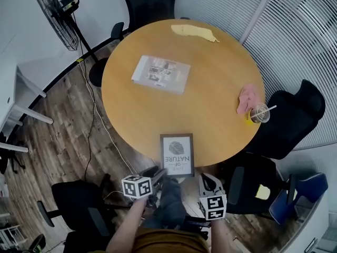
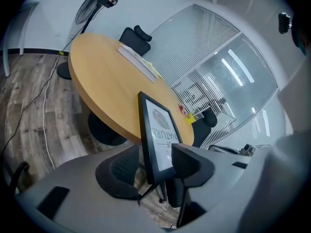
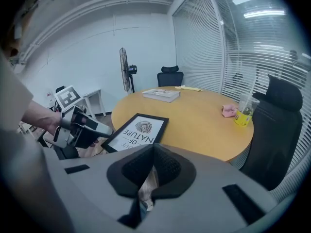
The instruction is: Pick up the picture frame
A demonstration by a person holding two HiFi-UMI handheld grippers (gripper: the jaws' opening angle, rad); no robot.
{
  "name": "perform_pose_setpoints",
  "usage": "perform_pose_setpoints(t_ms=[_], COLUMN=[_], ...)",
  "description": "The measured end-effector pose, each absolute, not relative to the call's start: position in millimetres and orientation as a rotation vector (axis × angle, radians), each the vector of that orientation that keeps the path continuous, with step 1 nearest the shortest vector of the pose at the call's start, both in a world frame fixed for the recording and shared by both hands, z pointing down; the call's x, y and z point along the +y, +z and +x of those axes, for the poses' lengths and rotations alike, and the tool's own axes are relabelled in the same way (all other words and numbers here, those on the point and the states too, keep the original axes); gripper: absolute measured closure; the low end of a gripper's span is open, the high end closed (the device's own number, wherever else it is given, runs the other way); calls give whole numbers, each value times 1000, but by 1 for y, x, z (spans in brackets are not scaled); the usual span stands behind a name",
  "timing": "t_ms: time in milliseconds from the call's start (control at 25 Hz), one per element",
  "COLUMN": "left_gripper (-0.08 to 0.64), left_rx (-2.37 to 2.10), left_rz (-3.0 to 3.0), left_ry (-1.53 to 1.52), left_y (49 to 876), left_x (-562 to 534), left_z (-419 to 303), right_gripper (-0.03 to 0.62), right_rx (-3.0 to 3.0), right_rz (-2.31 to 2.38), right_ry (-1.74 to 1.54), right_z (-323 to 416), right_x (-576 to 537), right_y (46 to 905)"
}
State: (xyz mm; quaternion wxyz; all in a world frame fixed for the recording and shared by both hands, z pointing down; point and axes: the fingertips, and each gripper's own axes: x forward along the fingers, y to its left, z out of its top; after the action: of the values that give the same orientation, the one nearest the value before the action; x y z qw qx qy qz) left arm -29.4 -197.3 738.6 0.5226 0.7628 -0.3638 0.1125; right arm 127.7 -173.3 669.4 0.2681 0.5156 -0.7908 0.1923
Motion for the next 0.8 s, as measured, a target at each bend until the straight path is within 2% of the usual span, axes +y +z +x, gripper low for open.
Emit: perform_pose_setpoints(t_ms=[400, 800], left_gripper=[337, 347], left_rx=[-783, -648], left_rz=[1746, 1623], left_ry=[327, 207], left_y=[768, 776], left_x=[-202, -203], left_z=[-11, 7], right_gripper=[580, 580], right_rx=[-2091, -2082], right_rz=[1370, 1335], right_ry=[563, 618], right_z=[146, 153], right_x=[-199, -214], right_y=[691, 706])
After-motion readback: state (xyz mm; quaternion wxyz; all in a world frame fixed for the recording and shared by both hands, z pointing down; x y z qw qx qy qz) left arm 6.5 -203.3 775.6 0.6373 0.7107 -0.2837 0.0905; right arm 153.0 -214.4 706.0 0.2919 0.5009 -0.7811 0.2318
